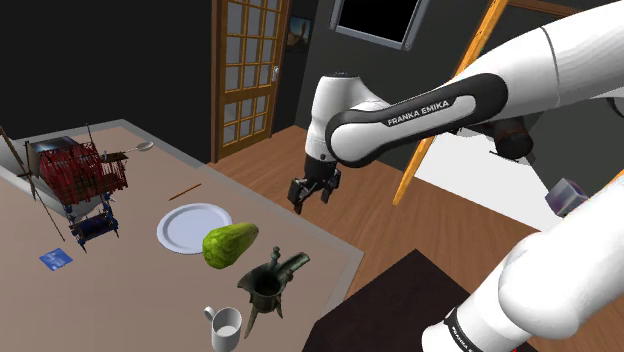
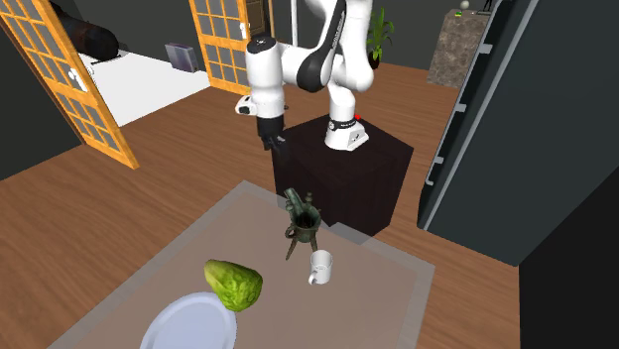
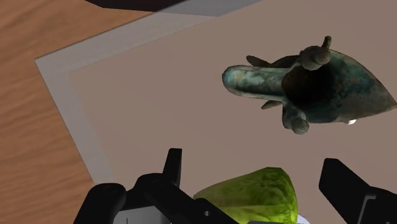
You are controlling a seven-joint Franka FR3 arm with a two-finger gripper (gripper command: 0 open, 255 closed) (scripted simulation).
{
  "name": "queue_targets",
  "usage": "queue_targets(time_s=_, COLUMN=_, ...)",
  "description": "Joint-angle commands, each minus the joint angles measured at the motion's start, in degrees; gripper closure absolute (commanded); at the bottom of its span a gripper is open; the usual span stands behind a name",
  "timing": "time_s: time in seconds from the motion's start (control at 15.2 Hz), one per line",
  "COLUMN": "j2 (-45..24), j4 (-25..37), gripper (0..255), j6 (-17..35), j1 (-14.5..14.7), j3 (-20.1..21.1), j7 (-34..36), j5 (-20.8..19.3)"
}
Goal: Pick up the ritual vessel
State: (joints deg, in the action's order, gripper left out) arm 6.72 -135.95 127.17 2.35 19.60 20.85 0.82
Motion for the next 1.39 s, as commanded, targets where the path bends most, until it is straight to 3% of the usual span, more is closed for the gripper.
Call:
queue_targets(time_s=0.0, j2=-4.2, j4=1.3, gripper=0, j6=1.7, j1=0.2, j3=0.9, j7=2.4, j5=-1.7)
queue_targets(time_s=0.33, j2=-15.6, j4=5.7, gripper=0, j6=5.3, j1=1.9, j3=1.9, j7=9.3, j5=-7.0)
queue_targets(time_s=0.73, j2=-29.4, j4=13.0, gripper=0, j6=7.6, j1=6.0, j3=0.6, j7=16.4, j5=-12.8)
queue_targets(time_s=1.12, j2=-42.8, j4=22.5, gripper=0, j6=8.0, j1=10.9, j3=-1.7, j7=20.9, j5=-16.1)
queue_targets(time_s=1.32, j2=-44.2, j4=22.9, gripper=0, j6=9.0, j1=11.2, j3=-2.2, j7=21.2, j5=-16.6)
